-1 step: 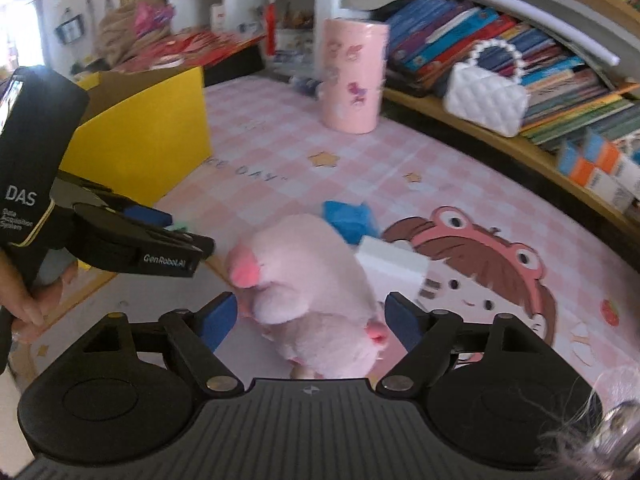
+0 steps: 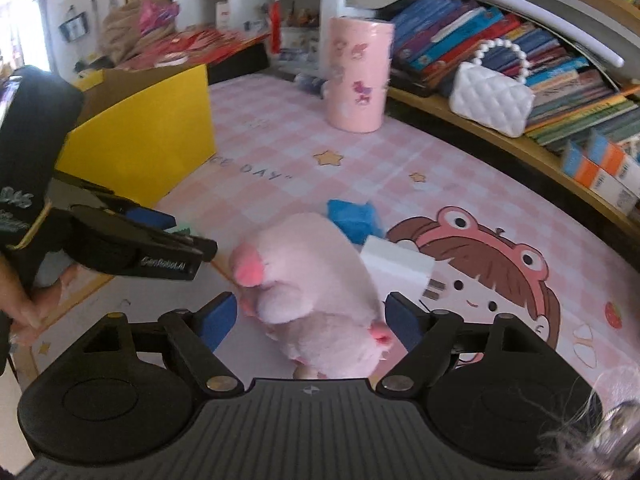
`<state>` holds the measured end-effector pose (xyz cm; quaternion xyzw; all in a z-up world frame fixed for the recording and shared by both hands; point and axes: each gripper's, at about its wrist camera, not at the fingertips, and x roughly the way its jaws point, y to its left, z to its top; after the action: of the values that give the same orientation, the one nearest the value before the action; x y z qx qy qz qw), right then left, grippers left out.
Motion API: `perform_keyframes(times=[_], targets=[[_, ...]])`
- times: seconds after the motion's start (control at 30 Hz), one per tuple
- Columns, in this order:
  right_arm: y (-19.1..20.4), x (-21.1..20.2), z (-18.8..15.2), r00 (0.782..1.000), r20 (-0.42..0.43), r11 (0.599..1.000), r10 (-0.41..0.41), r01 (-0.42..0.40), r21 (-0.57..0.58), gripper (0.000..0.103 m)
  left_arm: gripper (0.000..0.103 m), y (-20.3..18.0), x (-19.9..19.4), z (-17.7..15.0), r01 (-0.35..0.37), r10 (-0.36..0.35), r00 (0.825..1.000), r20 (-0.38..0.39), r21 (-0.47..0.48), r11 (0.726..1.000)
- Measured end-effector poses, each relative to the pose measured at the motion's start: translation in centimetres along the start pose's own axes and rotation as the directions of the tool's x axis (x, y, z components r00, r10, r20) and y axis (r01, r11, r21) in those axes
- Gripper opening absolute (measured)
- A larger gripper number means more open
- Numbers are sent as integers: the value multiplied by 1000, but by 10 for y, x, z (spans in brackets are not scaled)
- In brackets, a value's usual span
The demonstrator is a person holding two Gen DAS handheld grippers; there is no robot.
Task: Organize objects
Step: 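Grasp the pink plush pig with the right gripper while the left gripper grasps the green stapler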
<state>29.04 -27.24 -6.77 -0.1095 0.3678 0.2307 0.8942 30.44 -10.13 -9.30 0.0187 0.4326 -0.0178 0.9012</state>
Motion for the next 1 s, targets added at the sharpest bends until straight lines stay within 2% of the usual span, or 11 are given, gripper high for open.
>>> perform_keyframes(times=[0.1, 0.13, 0.17, 0.27, 0.37, 0.57, 0.73, 1.0], targets=[[4, 11, 0, 1000, -13, 1000, -18, 18, -21, 80, 33, -1, -7, -7, 10, -10, 1000, 4, 6, 1000], [5, 14, 0, 999, -17, 999, -30, 30, -23, 80, 25, -1, -9, -8, 13, -13, 1000, 3, 10, 1000], [5, 18, 0, 999, -19, 999, -37, 36, -24, 77, 23, 0, -11, -10, 15, -15, 1000, 4, 14, 1000], [0, 27, -2, 999, -18, 999, -41, 41, -9, 68, 23, 4, -15, -15, 31, -31, 999, 9, 16, 999], [0, 20, 0, 999, -15, 999, -49, 49, 17, 61, 23, 10, -27, -19, 79, -78, 997, 18, -35, 996], [13, -20, -9, 995, 4, 980, -105, 102, 173, 60, 23, 10, -68, -28, 186, -182, 981, 72, -52, 981], [35, -54, -23, 988, 8, 949, -156, 147, 278, 60, 23, 20, -100, -45, 240, -235, 968, 91, -52, 969], [92, -94, -40, 983, 10, 927, -183, 169, 335, 61, 23, 69, -141, -87, 261, -251, 962, 106, -98, 960]])
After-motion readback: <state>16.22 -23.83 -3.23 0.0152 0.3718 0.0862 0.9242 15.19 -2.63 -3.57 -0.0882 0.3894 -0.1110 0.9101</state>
